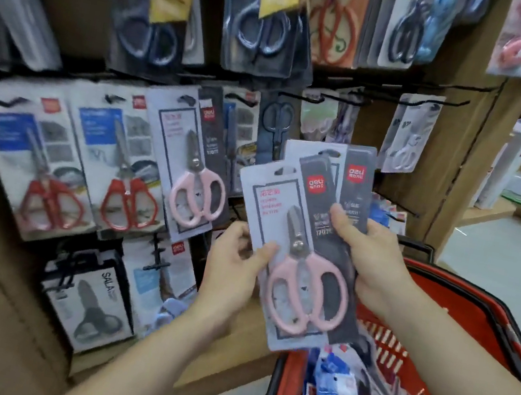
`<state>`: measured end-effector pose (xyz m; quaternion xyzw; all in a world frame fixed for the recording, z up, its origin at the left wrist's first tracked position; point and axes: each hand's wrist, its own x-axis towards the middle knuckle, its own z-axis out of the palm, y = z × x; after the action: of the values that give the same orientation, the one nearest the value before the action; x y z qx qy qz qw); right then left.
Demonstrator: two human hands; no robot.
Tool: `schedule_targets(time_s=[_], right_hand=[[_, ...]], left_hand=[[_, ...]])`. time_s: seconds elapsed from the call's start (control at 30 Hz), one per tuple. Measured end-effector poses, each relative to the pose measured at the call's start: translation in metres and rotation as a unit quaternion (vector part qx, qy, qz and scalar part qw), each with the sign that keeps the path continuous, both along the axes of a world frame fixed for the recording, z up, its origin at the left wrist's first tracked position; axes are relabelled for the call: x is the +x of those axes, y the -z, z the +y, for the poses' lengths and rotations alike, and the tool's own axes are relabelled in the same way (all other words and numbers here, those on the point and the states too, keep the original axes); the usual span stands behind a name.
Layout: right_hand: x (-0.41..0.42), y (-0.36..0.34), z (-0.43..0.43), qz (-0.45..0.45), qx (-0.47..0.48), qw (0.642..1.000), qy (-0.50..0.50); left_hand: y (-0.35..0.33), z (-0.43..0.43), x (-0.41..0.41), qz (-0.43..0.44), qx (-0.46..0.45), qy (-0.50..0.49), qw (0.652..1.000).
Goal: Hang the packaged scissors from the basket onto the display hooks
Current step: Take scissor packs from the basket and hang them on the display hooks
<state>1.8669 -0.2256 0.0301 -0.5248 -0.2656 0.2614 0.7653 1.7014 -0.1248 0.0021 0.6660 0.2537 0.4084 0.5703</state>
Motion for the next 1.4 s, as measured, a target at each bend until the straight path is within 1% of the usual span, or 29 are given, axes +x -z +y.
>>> schedule_targets(time_s=[0.1,0.17,0.23,0.33,0.5,0.67,0.83,0.9,0.97,1.07,1.13,1.2,1.23,1.3,1.33,1.4], right_hand=[[-0.013,-0.006,0.032,-0.007,-0.008,1.000,-0.006],[-0.020,-0.003,0.045,-0.018,-0.006,0.999,0.028],[-0.025,0.002,0.053,-0.041,-0.018,0.997,0.057],[-0.029,0.007,0.059,-0.047,-0.040,0.995,0.073],[-0.037,0.008,0.064,-0.041,-0.043,0.996,0.059],[-0.039,0.007,0.064,-0.056,-0.045,0.996,0.056],[-0.040,0.007,0.061,-0.072,-0.054,0.994,0.058],[-0.039,0.007,0.060,-0.085,-0.054,0.993,0.062],[-0.039,0.006,0.058,-0.107,-0.060,0.990,0.065],[-0.040,0.003,0.057,-0.147,-0.074,0.984,0.063],[-0.042,0.001,0.058,-0.164,-0.074,0.982,0.060],[-0.047,-0.002,0.060,-0.181,-0.071,0.979,0.056],[-0.049,-0.003,0.061,-0.191,-0.069,0.978,0.057],[-0.052,-0.008,0.065,-0.217,-0.065,0.972,0.062],[-0.052,-0.011,0.068,-0.235,-0.060,0.968,0.063],[-0.051,-0.018,0.077,-0.272,-0.043,0.959,0.061]], left_hand=[[-0.017,0.014,-0.026,-0.060,0.002,-0.041,0.997],[-0.026,0.025,-0.041,-0.098,0.008,-0.085,0.992],[-0.033,0.038,-0.054,-0.115,0.023,-0.133,0.984],[-0.040,0.054,-0.067,-0.120,0.038,-0.180,0.976],[-0.055,0.074,-0.069,-0.105,0.056,-0.216,0.969],[-0.058,0.087,-0.065,-0.101,0.062,-0.242,0.963],[-0.061,0.103,-0.058,-0.077,0.056,-0.249,0.964],[-0.060,0.110,-0.051,-0.055,0.068,-0.265,0.960],[-0.053,0.109,-0.045,-0.022,0.115,-0.305,0.945],[-0.032,0.107,-0.046,-0.021,0.250,-0.321,0.913],[-0.020,0.112,-0.050,0.007,0.367,-0.330,0.870],[-0.016,0.119,-0.054,0.072,0.453,-0.341,0.820],[-0.014,0.123,-0.055,0.114,0.472,-0.344,0.804],[-0.009,0.132,-0.058,0.188,0.484,-0.345,0.782],[-0.006,0.137,-0.061,0.209,0.488,-0.346,0.774],[-0.003,0.144,-0.066,0.218,0.496,-0.349,0.765]])
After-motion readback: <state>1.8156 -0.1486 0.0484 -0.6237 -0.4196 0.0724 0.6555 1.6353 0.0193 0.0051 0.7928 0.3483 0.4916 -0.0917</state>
